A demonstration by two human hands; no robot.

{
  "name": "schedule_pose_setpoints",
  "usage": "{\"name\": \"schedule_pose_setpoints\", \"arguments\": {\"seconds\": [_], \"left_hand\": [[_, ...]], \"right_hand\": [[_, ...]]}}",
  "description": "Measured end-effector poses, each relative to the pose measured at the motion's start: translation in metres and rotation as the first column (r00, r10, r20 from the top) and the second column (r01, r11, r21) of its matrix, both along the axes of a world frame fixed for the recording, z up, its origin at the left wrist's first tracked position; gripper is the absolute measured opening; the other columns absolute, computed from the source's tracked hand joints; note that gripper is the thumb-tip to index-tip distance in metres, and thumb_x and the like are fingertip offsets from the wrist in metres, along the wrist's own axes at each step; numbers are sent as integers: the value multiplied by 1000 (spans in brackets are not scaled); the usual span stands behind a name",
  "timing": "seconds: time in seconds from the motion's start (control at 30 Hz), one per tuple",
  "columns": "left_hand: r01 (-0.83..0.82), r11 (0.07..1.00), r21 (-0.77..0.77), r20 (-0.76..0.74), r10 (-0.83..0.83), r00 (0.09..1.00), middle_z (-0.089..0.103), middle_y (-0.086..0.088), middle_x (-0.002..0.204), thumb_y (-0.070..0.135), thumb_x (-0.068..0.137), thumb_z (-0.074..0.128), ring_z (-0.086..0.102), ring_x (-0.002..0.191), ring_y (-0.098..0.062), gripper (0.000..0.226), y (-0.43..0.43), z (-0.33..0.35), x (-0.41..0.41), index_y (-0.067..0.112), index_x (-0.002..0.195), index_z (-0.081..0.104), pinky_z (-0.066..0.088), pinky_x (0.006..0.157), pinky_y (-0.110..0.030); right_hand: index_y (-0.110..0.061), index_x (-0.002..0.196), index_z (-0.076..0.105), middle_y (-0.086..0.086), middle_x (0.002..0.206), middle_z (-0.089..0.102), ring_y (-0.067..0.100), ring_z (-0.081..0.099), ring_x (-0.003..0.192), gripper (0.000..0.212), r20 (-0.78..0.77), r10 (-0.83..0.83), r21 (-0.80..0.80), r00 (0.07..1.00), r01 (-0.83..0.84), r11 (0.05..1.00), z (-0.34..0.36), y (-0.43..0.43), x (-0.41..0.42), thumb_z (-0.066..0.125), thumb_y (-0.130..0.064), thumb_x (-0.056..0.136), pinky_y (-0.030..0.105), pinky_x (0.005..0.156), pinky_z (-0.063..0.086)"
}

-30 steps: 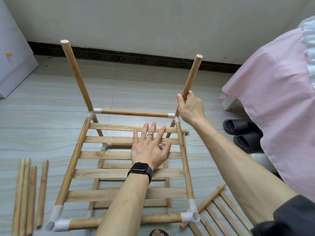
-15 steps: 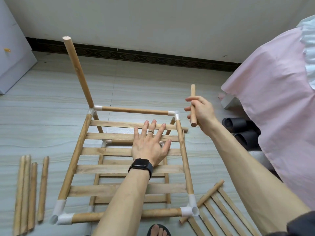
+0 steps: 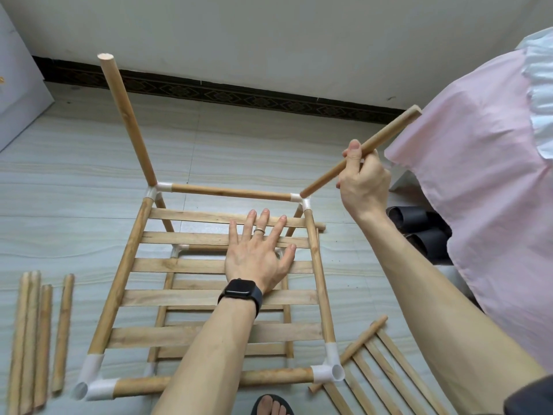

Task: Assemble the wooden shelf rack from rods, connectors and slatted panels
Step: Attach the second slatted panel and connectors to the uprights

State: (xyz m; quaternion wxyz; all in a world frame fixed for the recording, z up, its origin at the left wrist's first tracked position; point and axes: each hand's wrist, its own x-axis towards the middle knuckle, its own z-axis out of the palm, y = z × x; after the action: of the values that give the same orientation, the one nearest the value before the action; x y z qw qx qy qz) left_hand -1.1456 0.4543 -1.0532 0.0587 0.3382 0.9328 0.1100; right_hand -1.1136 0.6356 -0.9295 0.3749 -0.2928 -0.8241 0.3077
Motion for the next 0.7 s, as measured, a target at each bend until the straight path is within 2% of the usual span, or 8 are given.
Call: {"name": "schedule_pose_setpoints", "arguments": {"seconds": [0.1,0.17,0.3,0.43,0.57,0.7], "left_hand": [[0,1000,0,-3,0,1000,-5,6,169,71,92,5,-14,154,-21,69,0,-2,-1,48,156,-5,-10,120,-56],[-1,1000,4,-1,1,1000,-5,5,169,71,92,5,-14,154,-21,69,1,-2,-1,48,156,-5,-10,120,-56],[-4,1000,12,-7,4,1000,-3,5,169,71,93,7,-13,155,-21,69,1,-3,-1,47,157,-4,-11,120,-56],[1,1000,4,-6,-1,1000,-4,5,169,70,94,7,-14,154,-21,68,0,-3,0,46,157,-5,-13,120,-56],[-1,1000,-1,-2,1,1000,-4,5,169,70,94,7,-13,155,-21,68,-3,-2,3,46,157,-5,-12,120,-56],[-12,1000,18,3,12,1000,-2,5,169,69,93,8,-12,155,-21,69,-6,1,7,46,157,-3,-12,120,-56]], "right_hand": [[-11,103,58,2,65,67,20,69,62,44,79,-16,31,997,13,999,-6,-1,-11,35,-48,108,41,66,56],[-7,104,57,4,66,65,28,67,63,45,133,-30,65,991,22,998,-10,2,-12,35,-46,108,49,65,56],[-10,104,57,1,65,63,28,67,63,42,211,-5,137,978,-25,990,-7,6,-15,36,-47,108,50,65,56],[-21,98,54,-5,66,62,18,65,64,37,252,-7,147,968,-31,989,0,5,-28,36,-52,106,44,67,57],[-20,98,58,-5,72,62,25,69,78,42,247,-40,75,968,22,997,0,8,-38,36,-55,105,47,74,57],[-19,92,60,-7,73,62,21,67,78,45,235,-44,56,971,32,998,-1,13,-35,38,-56,104,46,77,56]]}}
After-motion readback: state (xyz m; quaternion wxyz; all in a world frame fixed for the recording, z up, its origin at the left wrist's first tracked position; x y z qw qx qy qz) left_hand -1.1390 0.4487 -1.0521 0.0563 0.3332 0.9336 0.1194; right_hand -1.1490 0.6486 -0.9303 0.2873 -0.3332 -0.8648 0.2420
